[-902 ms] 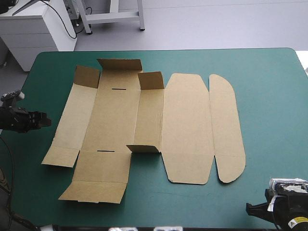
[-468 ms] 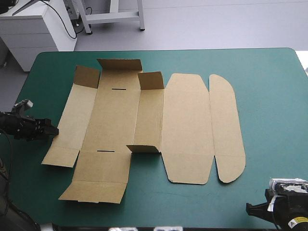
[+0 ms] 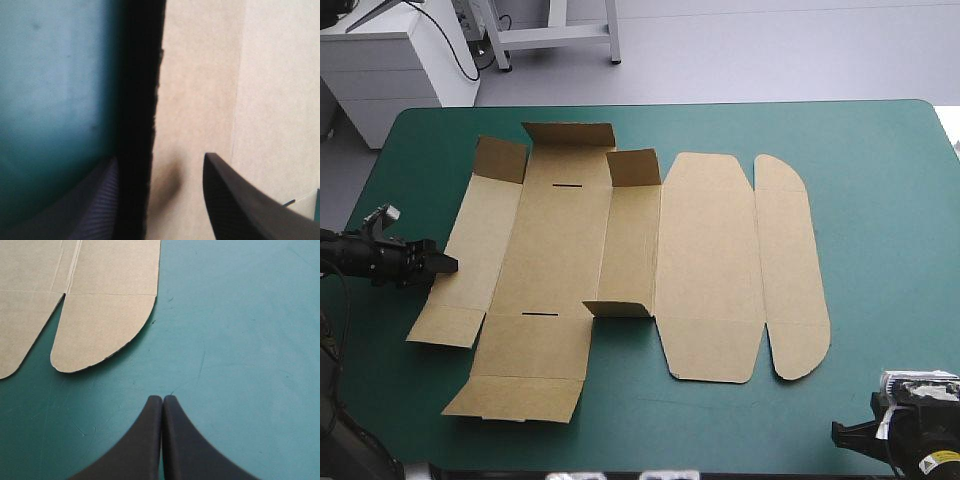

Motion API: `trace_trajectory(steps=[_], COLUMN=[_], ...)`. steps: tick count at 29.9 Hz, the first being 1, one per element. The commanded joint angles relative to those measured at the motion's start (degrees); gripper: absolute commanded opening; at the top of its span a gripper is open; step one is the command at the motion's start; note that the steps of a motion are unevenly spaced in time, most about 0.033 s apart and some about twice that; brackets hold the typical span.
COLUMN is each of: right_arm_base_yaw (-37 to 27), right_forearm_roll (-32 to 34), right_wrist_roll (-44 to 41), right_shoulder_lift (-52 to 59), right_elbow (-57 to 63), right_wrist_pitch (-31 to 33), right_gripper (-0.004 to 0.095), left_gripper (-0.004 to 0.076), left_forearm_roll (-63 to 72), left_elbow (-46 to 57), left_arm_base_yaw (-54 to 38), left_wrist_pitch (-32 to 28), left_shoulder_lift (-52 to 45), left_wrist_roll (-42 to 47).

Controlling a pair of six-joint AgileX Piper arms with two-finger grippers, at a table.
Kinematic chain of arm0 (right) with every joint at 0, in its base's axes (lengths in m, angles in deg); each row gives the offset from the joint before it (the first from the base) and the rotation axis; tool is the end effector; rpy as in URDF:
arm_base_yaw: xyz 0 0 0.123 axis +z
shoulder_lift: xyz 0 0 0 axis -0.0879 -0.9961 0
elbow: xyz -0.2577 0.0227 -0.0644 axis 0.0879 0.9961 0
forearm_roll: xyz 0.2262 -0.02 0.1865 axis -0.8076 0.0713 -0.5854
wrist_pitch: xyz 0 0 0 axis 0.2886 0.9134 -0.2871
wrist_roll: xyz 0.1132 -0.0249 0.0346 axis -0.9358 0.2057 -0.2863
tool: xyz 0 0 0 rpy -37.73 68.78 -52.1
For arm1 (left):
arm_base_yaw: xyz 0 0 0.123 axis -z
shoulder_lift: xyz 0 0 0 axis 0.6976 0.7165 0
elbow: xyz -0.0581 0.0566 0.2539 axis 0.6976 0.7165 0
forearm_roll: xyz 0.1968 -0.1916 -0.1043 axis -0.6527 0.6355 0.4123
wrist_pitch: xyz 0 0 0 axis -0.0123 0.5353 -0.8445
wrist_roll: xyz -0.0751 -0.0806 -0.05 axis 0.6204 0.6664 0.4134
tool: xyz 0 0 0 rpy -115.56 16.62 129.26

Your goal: Fold the box

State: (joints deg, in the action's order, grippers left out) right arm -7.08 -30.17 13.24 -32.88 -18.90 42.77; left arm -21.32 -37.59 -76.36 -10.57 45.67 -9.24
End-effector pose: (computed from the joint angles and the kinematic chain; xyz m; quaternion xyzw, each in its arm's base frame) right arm 0.1050 -0.0046 0.2571 0.0270 0.9072 0.0046 0.4198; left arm 0.3637 0.1317 0.1276 -0.0394 0.9307 -0.3245 0.1643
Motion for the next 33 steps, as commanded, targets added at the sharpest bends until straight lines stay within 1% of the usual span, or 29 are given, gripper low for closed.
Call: trace_trajectory(steps=[1, 8, 15, 18, 25, 28, 31, 33], right_arm_base_yaw=[0.1, 0.1, 0.1, 0.1, 0.1, 0.1, 0.1, 0.1], right_forearm_roll=[-0.3, -0.3, -0.3, -0.3, -0.3, -0.3, -0.3, -0.3], right_wrist_roll=[0.46, 0.46, 0.46, 0.46, 0.46, 0.46, 0.46, 0.46], right_shoulder_lift=[-0.69, -0.69, -0.69, -0.69, -0.69, -0.69, -0.69, -0.69], right_elbow=[-1.22, -1.22, -1.22, -1.22, -1.22, -1.22, -1.22, -1.22], right_wrist_pitch=[-3.44, -3.44, -3.44, -3.44, -3.44, -3.44, -3.44, -3.44], right_gripper=[-0.0018, -0.002, -0.002, -0.002, -0.002, -0.002, -0.002, -0.002], left_gripper=[0.0375, 0.0375, 0.0374, 0.0347, 0.0202, 0.0113, -0.0004, -0.0007], left_forearm_roll=[2.89, -0.62, -3.11, -3.98, -8.06, -7.96, -8.34, -9.34], left_elbow=[-1.24, -1.24, -1.24, -1.24, -1.24, -1.24, -1.24, -1.24], left_arm_base_yaw=[2.79, 8.14, 8.75, 8.75, 8.75, 8.75, 8.81, 9.36], left_wrist_pitch=[5.55, 5.55, 5.55, 5.55, 5.55, 5.55, 5.55, 5.55], left_shoulder_lift=[-1.52, -0.82, -0.82, -0.82, -0.82, -0.82, -0.82, -0.82], left_wrist_roll=[0.08, 0.2, 3.03, 3.03, 3.5, 3.5, 2.05, 0.8])
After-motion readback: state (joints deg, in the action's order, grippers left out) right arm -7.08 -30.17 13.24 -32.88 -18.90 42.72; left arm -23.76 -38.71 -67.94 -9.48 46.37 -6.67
